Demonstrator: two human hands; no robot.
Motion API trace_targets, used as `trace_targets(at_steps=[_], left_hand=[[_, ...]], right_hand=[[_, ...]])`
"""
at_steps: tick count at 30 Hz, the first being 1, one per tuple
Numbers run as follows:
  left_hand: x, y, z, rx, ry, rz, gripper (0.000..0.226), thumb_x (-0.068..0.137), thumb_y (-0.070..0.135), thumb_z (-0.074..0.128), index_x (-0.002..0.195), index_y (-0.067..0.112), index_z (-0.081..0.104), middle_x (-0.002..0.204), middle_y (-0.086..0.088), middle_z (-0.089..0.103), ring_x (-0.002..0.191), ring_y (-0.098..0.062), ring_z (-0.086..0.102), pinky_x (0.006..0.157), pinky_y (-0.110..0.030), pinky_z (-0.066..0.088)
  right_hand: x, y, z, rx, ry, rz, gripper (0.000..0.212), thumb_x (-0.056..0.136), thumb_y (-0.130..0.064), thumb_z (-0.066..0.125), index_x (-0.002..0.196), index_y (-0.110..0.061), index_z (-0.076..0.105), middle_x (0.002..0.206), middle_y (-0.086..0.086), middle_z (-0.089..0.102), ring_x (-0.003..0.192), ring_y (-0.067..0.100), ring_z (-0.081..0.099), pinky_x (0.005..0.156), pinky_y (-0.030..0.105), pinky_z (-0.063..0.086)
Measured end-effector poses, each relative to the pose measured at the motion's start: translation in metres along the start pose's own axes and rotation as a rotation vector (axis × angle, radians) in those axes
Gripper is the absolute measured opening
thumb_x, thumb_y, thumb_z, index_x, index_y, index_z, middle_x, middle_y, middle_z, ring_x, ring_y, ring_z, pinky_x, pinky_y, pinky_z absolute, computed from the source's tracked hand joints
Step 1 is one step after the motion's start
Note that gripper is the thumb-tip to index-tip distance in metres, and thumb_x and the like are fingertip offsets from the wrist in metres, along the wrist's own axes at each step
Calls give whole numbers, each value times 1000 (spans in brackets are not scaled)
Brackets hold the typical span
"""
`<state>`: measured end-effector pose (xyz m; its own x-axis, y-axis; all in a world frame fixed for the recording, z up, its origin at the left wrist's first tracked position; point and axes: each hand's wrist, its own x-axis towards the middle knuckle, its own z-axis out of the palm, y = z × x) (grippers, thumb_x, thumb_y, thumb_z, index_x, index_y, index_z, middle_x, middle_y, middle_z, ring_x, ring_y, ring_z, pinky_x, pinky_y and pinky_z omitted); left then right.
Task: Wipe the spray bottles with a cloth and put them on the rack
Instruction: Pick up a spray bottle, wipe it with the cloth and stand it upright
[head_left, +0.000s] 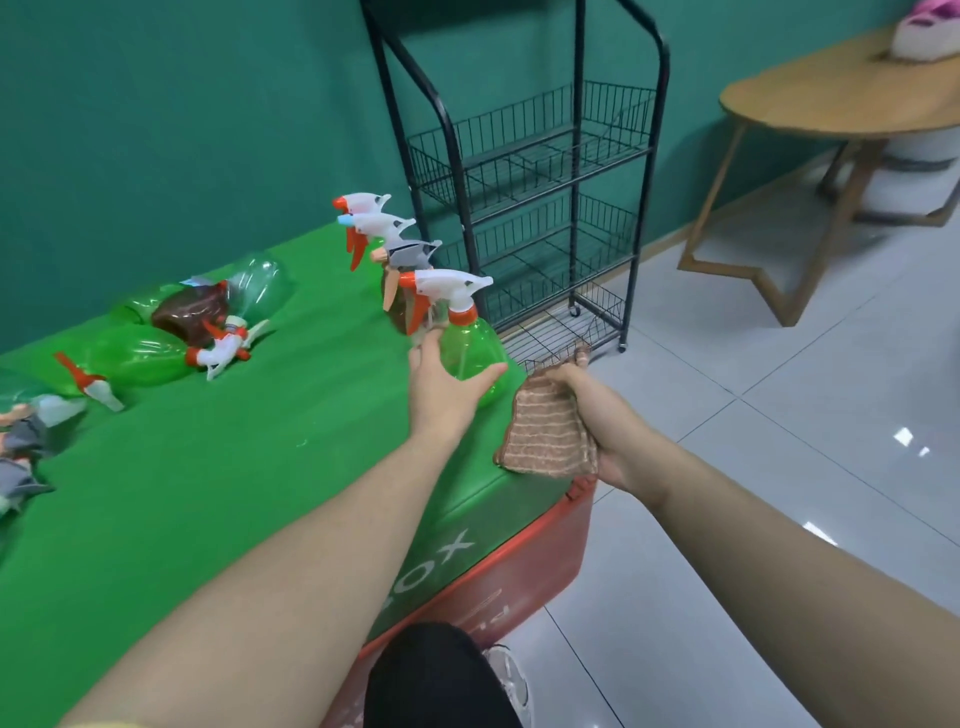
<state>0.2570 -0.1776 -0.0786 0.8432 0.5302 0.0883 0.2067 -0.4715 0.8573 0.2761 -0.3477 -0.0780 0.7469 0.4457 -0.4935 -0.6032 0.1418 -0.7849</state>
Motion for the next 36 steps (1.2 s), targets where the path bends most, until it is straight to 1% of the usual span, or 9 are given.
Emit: trace_targets(at_steps=[4, 10, 13, 17, 20, 23, 29, 32, 36], left_hand=[[5, 0, 5, 6, 10, -8, 93, 77, 41, 89, 151, 17, 39, 146, -4, 43, 127, -15, 47, 100, -20, 31], [8, 1, 8, 26, 1, -28, 98, 75, 45, 89, 152, 16, 36, 148, -5, 41, 135, -19, 45, 108, -25, 33], [7, -2, 9, 36, -3, -54, 107, 69, 47, 93, 153, 16, 33, 147, -7, 38, 139, -23, 42, 119, -35, 31], [-5, -5, 2, 71, -1, -76, 113, 69, 49, 92, 156, 18, 28, 154, -7, 32, 144, -24, 32, 122, -41, 28], [-19, -12, -9, 65, 7, -55, 103, 75, 49, 88, 156, 21, 31, 156, -5, 30, 146, -22, 31, 122, -39, 26], [-37, -19, -24, 79, -24, -29, 85, 82, 46, 83, 150, 21, 40, 154, -4, 30, 145, -21, 33, 122, -36, 23], [-75, -33, -70, 70, -89, -21, 60, 93, 40, 73, 144, 21, 48, 141, 5, 30, 138, -18, 38, 124, -41, 28], [-93, -44, -102, 84, -87, -29, 51, 96, 37, 70, 141, 21, 51, 148, 3, 30, 139, -19, 38, 125, -46, 29], [-120, -62, -155, 85, -77, -28, 39, 99, 32, 66, 135, 21, 54, 147, 2, 31, 134, -19, 42, 121, -41, 33]], right_hand=[[3, 4, -2, -31, 2, -21, 19, 97, -27, 57, 108, -12, 54, 82, 8, 62, 71, 26, 64, 74, 38, 57], [-3, 7, -5, -25, 14, -35, 18, 98, -26, 57, 111, -13, 53, 86, 9, 62, 66, 23, 65, 62, 33, 58], [-8, 10, -5, -30, 7, -56, 20, 97, -25, 57, 112, -13, 53, 87, 10, 59, 65, 22, 64, 60, 32, 58], [-17, 13, -3, -41, 7, -74, 25, 95, -25, 59, 115, -11, 53, 92, 13, 59, 68, 24, 65, 66, 36, 58], [-27, 14, -1, -68, -4, -75, 15, 96, -22, 57, 106, -13, 51, 88, 12, 61, 70, 25, 64, 71, 39, 58], [-39, 16, 7, -91, -23, -86, 7, 95, -15, 55, 99, -14, 49, 81, 8, 59, 66, 23, 62, 66, 36, 56], [-67, 26, 46, -144, -29, -116, 26, 87, -15, 60, 110, -11, 49, 83, 9, 60, 63, 21, 65, 62, 36, 56], [-78, 38, 72, -183, -39, -126, 36, 86, -16, 60, 119, -8, 47, 91, 12, 58, 67, 22, 63, 63, 37, 58], [-92, 61, 112, -249, -100, -76, 16, 96, -15, 52, 110, -11, 47, 90, 9, 57, 68, 22, 61, 67, 38, 58]])
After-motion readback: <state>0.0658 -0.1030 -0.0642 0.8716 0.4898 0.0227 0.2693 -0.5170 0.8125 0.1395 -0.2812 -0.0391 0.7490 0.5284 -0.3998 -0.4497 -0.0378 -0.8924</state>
